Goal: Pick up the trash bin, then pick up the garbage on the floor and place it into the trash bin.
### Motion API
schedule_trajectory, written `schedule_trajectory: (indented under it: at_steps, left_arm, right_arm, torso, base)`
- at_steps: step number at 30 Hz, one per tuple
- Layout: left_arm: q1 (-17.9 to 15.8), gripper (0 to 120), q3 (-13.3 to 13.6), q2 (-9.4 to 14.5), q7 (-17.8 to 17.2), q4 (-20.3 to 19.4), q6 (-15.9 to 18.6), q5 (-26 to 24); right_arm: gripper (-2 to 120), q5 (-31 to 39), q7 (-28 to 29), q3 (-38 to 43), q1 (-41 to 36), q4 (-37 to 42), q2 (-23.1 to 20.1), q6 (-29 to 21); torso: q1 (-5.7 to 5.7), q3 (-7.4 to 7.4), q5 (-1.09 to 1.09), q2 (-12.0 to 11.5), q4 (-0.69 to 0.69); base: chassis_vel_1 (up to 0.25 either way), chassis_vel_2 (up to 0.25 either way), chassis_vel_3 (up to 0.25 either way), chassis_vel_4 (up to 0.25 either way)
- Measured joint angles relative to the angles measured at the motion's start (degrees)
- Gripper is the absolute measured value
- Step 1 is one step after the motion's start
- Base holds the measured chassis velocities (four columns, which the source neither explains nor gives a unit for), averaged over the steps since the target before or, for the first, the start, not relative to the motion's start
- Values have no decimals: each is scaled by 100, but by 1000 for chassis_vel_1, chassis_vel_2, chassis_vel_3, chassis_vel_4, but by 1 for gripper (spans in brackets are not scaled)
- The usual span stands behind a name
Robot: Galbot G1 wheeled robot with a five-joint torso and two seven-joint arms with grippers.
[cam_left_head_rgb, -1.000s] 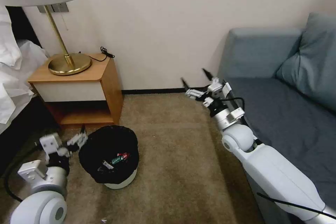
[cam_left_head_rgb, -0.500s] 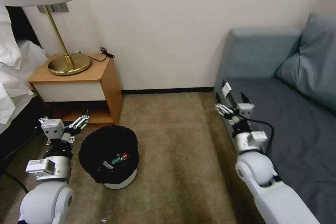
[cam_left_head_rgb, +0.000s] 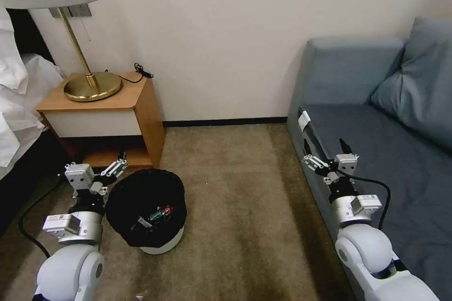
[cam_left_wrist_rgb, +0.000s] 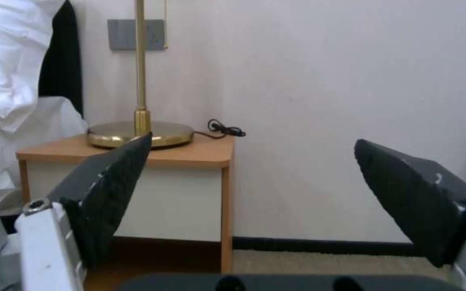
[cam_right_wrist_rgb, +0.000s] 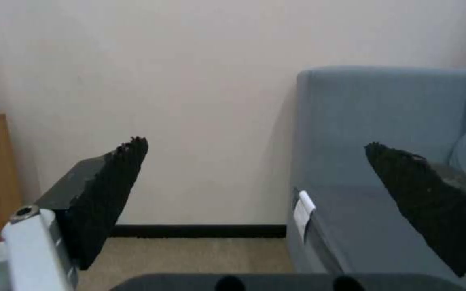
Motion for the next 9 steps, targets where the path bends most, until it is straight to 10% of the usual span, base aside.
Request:
schedule_trajectory:
  at_steps: [9]
  left_arm:
    - [44,100,0,-18,-1,-91,25,15]
  right_arm:
    - [100,-7,-2,-19,23,-4,6,20]
  torso:
    - [0,0,0,0,-1]
  base:
    - [0,0,0,0]
